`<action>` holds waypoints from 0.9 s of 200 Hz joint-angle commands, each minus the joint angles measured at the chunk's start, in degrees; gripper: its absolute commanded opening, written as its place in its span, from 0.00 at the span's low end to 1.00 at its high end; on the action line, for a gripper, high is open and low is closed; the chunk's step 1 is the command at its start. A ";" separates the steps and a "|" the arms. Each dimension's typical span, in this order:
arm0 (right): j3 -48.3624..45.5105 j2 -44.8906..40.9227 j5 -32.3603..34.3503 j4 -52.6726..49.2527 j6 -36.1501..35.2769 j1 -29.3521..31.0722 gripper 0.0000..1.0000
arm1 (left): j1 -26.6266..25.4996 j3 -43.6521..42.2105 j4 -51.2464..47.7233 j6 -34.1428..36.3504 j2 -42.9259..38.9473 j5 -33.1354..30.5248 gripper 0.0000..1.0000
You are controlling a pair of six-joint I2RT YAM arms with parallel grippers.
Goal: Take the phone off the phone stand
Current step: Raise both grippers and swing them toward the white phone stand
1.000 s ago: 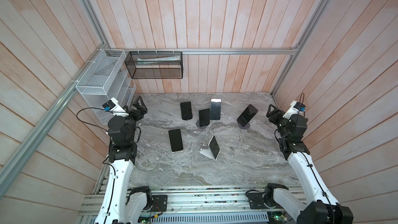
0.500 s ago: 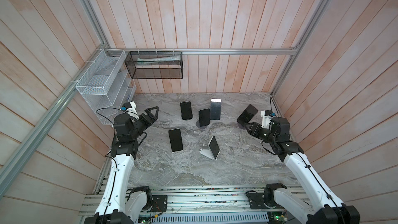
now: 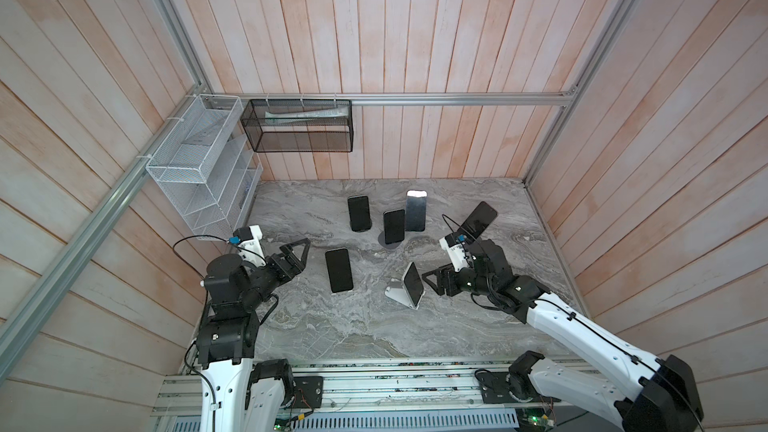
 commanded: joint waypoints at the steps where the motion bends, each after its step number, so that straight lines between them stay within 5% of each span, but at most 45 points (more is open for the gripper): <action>1: 2.89 1.32 7.00 -0.03 -5.95 2.34 0.76 | -0.46 -4.11 3.18 -3.14 -2.85 5.57 0.90; 81: 0.41 -3.94 5.52 2.55 -5.08 3.77 0.78 | -12.24 -12.75 9.21 -15.76 -12.48 2.10 0.79; 115: -3.11 -10.40 9.79 6.45 -2.77 3.77 0.84 | -30.66 -12.01 12.59 -15.96 -8.21 -13.61 0.74; 135: -3.62 -11.93 12.98 6.91 -1.69 3.77 0.84 | -45.14 -11.29 12.18 -15.40 -1.10 -27.81 0.53; 155: -4.66 -13.51 17.68 7.19 0.48 3.76 0.84 | -60.12 -10.70 13.50 -17.83 7.48 -43.67 0.00; 180: -7.24 -16.64 22.27 7.92 3.96 3.69 0.85 | -72.12 -12.80 20.99 -23.24 17.83 -54.43 0.00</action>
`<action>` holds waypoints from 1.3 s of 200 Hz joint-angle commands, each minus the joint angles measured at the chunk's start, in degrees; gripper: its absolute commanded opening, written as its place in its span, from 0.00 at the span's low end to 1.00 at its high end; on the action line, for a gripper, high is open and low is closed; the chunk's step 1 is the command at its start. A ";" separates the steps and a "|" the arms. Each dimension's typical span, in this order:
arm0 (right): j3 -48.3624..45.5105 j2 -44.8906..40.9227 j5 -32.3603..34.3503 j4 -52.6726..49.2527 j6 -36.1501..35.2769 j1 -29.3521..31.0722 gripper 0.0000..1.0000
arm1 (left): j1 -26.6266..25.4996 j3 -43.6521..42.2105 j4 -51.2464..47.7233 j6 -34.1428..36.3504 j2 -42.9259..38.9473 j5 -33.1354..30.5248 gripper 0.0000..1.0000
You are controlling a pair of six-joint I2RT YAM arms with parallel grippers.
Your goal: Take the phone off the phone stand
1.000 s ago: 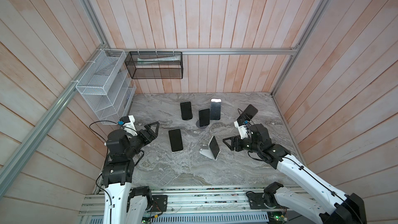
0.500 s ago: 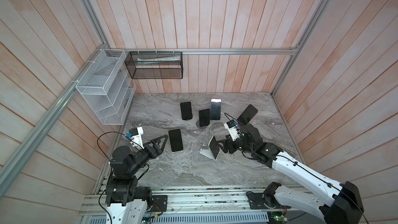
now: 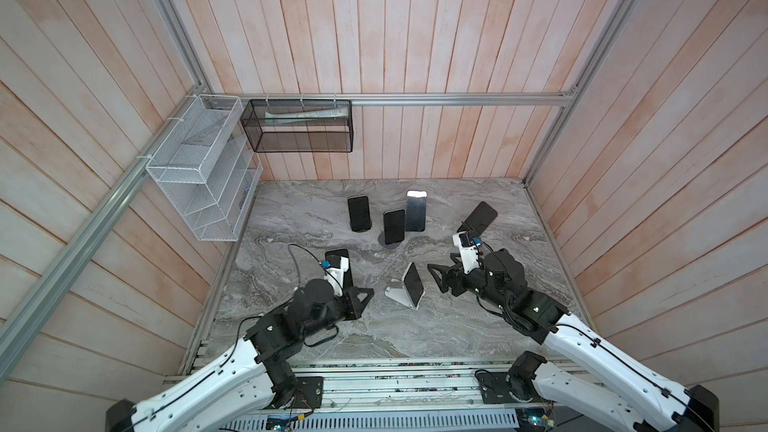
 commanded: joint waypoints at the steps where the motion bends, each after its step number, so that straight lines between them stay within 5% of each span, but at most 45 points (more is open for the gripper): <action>1: -2.43 -2.64 6.94 1.34 4.15 0.17 0.84 | -8.64 -0.97 7.27 -5.67 7.22 -19.29 0.00; 35: -4.28 -6.05 9.62 0.22 6.41 0.07 0.85 | -16.15 -2.88 12.14 -16.77 19.35 -29.57 0.00; 79: -5.50 -7.88 12.19 -1.20 7.64 0.07 0.85 | -16.70 -5.75 17.81 -24.58 27.11 -36.04 0.00; 107: -5.07 -8.53 14.66 -2.40 7.99 0.05 0.86 | -15.48 -6.01 21.57 -22.82 30.87 -34.12 0.00; 136: -5.53 -9.14 15.29 -2.12 8.30 -0.01 0.86 | -11.27 -9.50 31.80 -20.23 33.32 -25.46 0.00; 191: -6.16 -11.14 18.57 -2.57 9.44 -0.01 0.86 | -5.87 -9.40 33.37 -17.40 34.86 -16.89 0.00; 260: -6.84 -13.76 19.73 -3.51 10.57 -0.01 0.86 | -5.10 -3.74 26.76 -18.07 39.48 -18.21 0.00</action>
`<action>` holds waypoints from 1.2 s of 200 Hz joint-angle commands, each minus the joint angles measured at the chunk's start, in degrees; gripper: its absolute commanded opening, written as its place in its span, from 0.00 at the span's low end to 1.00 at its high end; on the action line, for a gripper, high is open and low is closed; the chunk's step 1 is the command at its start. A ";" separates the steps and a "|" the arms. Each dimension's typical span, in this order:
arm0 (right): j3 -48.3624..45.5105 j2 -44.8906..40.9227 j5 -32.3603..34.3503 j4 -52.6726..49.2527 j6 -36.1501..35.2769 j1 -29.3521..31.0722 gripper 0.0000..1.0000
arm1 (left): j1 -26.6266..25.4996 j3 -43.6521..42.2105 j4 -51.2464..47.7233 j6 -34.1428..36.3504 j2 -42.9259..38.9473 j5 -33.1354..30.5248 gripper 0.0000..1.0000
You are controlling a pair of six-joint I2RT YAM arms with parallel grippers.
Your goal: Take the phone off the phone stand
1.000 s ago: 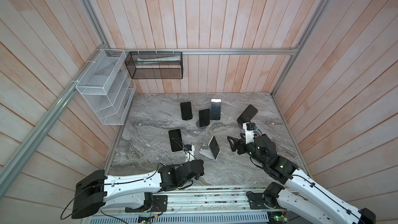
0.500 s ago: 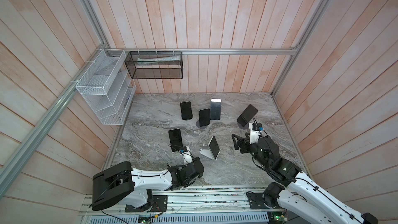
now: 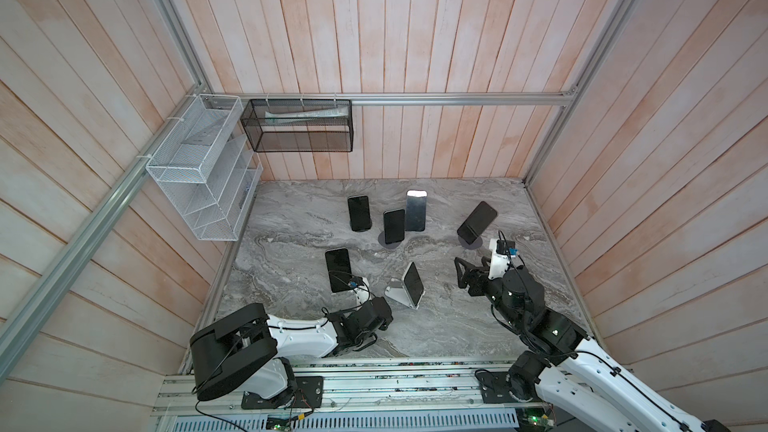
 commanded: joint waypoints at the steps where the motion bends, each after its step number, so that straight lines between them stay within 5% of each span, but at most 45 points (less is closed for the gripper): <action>1: -1.22 -1.09 1.55 -0.98 1.09 -0.01 0.86 | 0.39 2.67 -2.31 0.16 1.48 0.18 0.00; 240: -0.73 -1.99 -0.38 -2.92 3.60 -2.80 0.87 | 1.88 7.45 -2.72 -3.38 9.33 -5.98 0.00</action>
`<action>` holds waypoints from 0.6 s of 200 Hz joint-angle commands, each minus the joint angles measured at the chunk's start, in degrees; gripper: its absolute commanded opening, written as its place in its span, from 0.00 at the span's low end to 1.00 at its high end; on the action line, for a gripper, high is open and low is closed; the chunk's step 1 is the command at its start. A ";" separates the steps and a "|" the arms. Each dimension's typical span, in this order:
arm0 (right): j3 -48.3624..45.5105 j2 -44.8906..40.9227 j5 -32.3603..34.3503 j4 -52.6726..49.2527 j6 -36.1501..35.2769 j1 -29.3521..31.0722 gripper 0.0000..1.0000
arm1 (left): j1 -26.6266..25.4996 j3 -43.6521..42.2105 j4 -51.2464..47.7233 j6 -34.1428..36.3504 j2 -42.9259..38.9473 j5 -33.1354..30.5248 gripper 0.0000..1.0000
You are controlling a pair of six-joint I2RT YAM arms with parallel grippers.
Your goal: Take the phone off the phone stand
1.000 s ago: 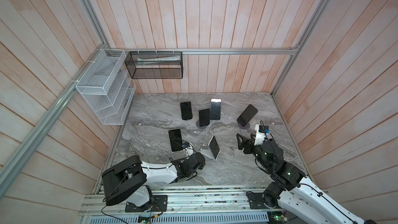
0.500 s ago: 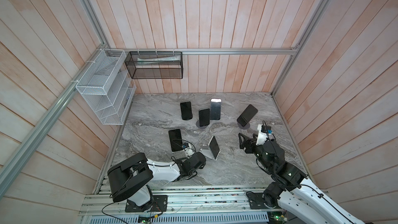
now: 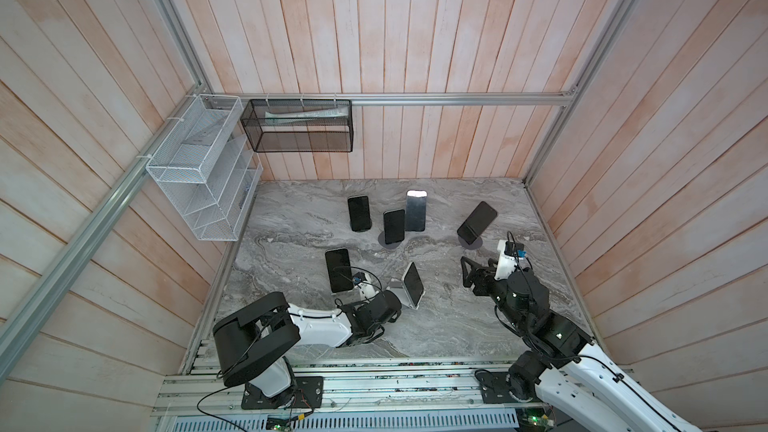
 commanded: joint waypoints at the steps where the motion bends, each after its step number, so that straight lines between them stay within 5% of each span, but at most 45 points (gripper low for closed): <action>1: 0.21 -0.12 -0.74 -1.39 0.85 -0.28 0.87 | 0.55 1.13 0.68 -0.09 1.68 -1.86 0.00; 120: 0.85 0.50 -1.26 -1.68 1.38 -0.42 0.87 | 3.01 1.57 4.71 2.26 5.59 -0.78 0.00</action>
